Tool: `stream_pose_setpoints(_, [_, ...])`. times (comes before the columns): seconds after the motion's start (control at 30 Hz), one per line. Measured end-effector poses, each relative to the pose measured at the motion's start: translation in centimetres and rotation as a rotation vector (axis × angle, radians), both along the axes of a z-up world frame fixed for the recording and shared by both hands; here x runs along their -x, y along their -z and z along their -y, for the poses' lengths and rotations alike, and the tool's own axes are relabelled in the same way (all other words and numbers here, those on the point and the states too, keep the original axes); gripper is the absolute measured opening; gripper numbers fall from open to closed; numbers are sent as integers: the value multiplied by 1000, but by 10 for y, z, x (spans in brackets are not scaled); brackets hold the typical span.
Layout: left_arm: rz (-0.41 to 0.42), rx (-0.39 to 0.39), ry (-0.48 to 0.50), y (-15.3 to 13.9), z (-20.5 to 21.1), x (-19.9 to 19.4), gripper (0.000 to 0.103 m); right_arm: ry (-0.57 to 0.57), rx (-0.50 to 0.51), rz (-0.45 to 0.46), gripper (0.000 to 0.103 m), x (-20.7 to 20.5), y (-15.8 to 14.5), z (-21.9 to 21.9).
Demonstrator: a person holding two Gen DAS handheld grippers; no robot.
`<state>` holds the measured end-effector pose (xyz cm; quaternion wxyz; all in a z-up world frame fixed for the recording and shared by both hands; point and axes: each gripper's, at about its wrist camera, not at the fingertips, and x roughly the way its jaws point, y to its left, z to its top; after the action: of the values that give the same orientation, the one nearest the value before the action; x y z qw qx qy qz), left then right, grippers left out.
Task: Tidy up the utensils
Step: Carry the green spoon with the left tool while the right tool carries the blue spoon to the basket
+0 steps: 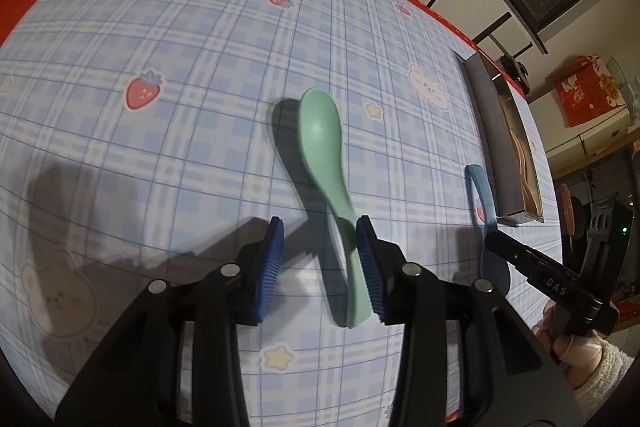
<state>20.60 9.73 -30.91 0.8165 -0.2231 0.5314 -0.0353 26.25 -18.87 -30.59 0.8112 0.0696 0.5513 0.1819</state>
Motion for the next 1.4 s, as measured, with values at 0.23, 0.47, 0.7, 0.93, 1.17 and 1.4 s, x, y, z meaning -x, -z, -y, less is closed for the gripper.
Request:
stream_pose_setpoints(0.23, [-2,-11,30,2,13,-2,38,5,-31,-11,25,0,1,0])
stream_pose_setpoints(0.47, [-5,-20,72,1,31,-1,36,-17,-41,-13,25,1,2,-7])
stream_pose_setpoints(0.7, [-18,-51,81,3,38,2,21,-33,-37,-20,11,6,4,-13])
stream_pose_setpoints(0.93, [-20,-45,71,5,35,6,15,-43,-36,-13,11,13,4,-14])
stream_pose_setpoints(1.17, [-22,-26,64,7,33,4,15,-44,-37,-12,11,15,4,-14])
stream_pose_setpoints(1.4, [-19,6,71,9,35,13,13,-47,-42,-9,11,27,5,-11])
